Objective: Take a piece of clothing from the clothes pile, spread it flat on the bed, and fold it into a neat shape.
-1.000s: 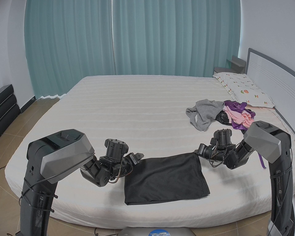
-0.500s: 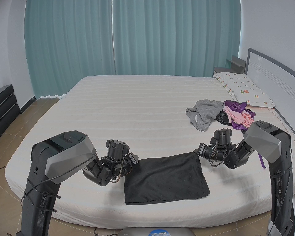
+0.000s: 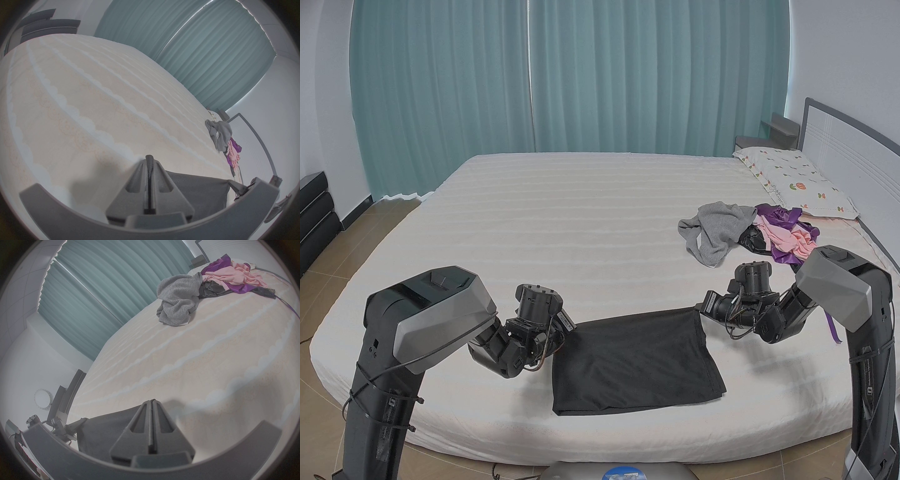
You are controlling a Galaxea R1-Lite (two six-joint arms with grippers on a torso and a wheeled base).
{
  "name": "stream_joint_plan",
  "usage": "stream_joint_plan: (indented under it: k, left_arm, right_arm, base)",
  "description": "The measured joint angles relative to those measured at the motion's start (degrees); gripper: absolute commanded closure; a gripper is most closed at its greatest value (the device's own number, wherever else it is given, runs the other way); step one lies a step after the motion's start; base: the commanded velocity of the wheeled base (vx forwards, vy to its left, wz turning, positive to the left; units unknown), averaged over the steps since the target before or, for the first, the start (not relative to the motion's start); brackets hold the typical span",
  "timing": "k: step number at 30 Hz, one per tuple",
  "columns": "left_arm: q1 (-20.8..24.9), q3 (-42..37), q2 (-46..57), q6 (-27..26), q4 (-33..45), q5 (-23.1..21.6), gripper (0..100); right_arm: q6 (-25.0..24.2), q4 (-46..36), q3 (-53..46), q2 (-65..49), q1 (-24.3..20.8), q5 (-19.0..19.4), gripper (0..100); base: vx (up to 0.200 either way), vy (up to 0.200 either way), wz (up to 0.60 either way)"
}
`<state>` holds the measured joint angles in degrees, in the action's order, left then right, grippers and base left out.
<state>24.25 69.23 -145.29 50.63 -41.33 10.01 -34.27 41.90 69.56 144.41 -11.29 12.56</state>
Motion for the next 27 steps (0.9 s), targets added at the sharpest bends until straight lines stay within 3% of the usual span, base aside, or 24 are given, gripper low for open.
stream_joint_plan:
  k: [12, 13, 14, 27]
  left_arm:
    - [-0.77, 0.3, 0.05, 1.02, -0.16, -0.51, 100]
    - [-0.77, 0.3, 0.05, 1.02, -0.16, -0.54, 0]
    - [-0.77, 0.3, 0.05, 1.02, -0.16, -0.55, 0]
    - [-2.15, -2.91, 2.9, 3.1, -0.05, -2.49, 0]
  right_arm:
    - [-0.79, -0.05, 1.55, 0.33, -0.23, -0.41, 100]
    - [-0.82, -0.11, 1.61, 0.35, -0.21, -0.4, 100]
    - [-0.82, -0.16, 1.66, 0.35, -0.21, -0.41, 0]
    - [-4.35, 0.04, -2.89, -4.74, 0.05, 0.99, 0]
  base:
    - [0.0, 0.0, 0.0]
    - [0.0, 0.0, 0.0]
    - [0.0, 0.0, 0.0]
    - [0.0, 0.0, 0.0]
